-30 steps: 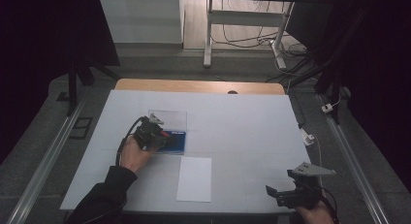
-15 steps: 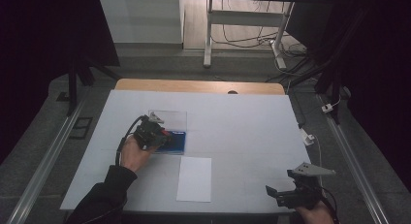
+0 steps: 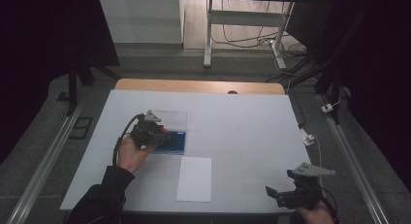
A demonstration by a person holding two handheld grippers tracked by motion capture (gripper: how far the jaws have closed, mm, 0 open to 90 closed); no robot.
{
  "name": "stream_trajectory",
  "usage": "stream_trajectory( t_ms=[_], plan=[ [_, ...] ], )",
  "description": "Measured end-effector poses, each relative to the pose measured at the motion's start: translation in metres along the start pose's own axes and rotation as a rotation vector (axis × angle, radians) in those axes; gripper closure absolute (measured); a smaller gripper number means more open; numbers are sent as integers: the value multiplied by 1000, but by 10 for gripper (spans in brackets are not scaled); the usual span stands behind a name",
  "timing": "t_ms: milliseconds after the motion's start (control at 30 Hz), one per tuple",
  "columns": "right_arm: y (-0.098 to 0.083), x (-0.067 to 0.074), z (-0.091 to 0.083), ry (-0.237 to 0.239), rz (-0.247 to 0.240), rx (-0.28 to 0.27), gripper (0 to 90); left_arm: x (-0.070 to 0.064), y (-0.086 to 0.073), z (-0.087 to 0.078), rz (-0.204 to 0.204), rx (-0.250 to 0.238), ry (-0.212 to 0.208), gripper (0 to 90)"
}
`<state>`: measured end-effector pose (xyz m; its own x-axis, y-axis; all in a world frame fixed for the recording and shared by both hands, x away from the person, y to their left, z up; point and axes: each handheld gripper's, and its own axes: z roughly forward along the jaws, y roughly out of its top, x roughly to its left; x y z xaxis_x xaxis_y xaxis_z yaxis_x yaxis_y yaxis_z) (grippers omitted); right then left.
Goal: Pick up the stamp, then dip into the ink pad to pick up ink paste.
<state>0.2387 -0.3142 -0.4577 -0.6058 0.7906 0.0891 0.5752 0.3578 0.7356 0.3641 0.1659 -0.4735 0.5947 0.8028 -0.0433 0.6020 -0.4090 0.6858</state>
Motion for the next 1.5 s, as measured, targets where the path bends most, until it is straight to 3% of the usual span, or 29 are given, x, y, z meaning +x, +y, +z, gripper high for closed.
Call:
stream_trajectory(
  t_ms=[167, 467, 833, 1033, 1200, 1500],
  plan=[
    [0, -1, -1, 4, 3, -5, 0, 4, -1, -1, -15, -19, -24, 584],
    [0, -1, -1, 8, 8, -8, 0, 1, -1, -1, -6, 1, -4, 584],
    [0, -2, -1, 12, 9, -9, 0, 3, -4, 6, -39, 94, 21, 584],
    [0, -2, -1, 13, 8, -9, 0, 1, -6, 13, -27, 130, 40, 584],
    [0, -2, -1, 14, 9, -9, 0, 1, -9, 18, -11, 129, 43, 584],
    [0, -1, -1, 12, 8, -7, 0, 1, -11, 18, -23, 125, 40, 586]
  ],
)
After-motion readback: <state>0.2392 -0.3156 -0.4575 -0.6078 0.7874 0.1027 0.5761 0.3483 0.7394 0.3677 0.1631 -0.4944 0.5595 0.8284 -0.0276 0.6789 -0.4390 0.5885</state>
